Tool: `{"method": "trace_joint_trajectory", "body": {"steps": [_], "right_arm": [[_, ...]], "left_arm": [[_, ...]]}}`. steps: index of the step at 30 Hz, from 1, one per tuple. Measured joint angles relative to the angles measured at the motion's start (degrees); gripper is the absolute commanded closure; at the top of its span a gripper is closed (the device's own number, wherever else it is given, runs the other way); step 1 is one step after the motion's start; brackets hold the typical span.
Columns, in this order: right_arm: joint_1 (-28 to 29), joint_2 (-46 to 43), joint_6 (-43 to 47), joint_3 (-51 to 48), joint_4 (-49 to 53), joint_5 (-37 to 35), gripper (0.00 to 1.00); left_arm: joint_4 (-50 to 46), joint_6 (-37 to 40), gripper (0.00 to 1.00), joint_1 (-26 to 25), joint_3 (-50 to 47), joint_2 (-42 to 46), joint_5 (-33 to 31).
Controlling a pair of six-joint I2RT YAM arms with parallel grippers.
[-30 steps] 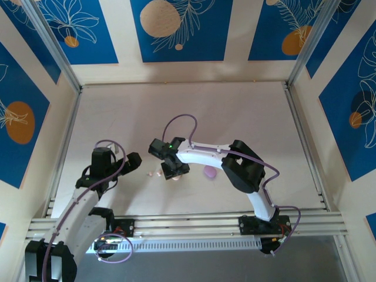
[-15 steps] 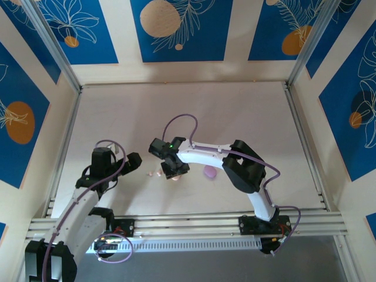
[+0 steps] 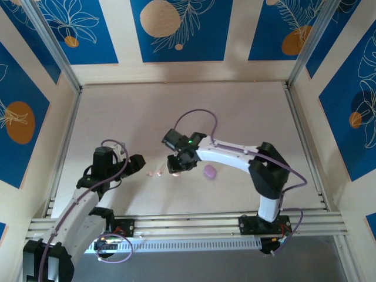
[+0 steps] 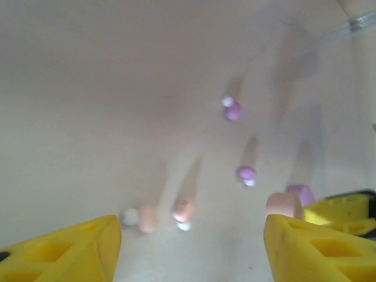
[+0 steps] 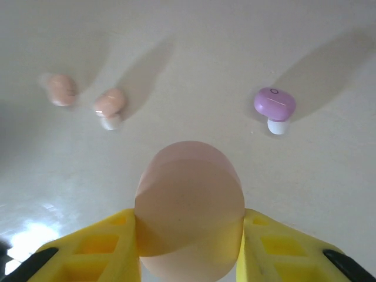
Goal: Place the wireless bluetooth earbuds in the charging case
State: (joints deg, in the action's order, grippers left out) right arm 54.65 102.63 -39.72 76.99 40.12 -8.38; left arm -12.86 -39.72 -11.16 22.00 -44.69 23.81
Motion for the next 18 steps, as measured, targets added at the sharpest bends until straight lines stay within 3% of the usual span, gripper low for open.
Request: {"method": "trace_joint_trajectory", "body": {"steps": [9, 18], "right_arm": [[-11.1, -9.0, -1.8, -13.4, -15.5, 20.1, 0.72], [-15.5, -12.8, -5.0, -19.6, -24.7, 31.4, 0.72]], "left_arm": [[8.2, -8.6, 0.34, -13.4, 1.7, -5.2, 1.9], [16.7, -12.4, 0.34, -17.4, 4.1, -14.0, 2.2]]}}
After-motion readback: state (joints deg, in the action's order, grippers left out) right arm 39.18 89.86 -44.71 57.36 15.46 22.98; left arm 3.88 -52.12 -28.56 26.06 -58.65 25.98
